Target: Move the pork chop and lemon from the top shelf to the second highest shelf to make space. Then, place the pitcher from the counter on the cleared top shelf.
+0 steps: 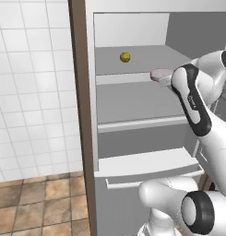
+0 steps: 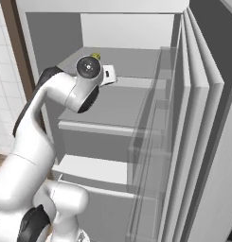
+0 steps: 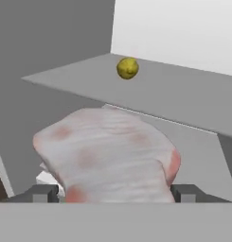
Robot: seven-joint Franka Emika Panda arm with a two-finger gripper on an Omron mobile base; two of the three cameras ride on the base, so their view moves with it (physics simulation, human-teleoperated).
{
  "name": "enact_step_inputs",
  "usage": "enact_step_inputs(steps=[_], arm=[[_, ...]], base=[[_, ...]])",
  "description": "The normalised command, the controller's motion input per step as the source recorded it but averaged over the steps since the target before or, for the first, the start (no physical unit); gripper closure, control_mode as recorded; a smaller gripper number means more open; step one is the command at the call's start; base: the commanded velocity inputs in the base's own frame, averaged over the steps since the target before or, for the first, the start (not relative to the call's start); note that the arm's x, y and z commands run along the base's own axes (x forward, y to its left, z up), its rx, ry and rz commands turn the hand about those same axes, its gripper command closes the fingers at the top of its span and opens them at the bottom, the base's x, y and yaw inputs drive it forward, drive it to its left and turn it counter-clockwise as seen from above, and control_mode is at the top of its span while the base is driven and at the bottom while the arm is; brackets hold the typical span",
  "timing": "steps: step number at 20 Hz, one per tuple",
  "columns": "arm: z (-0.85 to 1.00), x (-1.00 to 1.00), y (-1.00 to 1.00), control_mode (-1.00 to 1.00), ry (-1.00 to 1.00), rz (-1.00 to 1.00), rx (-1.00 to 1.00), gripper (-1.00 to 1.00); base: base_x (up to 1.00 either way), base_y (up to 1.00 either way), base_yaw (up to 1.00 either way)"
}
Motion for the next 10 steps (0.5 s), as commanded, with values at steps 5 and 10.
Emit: enact_step_inputs(steps=[5,10], arm=[[-0.42,-0.96,0.0,-1.0,0.15,0.0,0.0,1.0],[-0.59,-0.39,0.0,-1.0,0.2,0.0,0.0,1.0]], base=[[0.0,0.0,0.0],[0.0,0.0,0.0]])
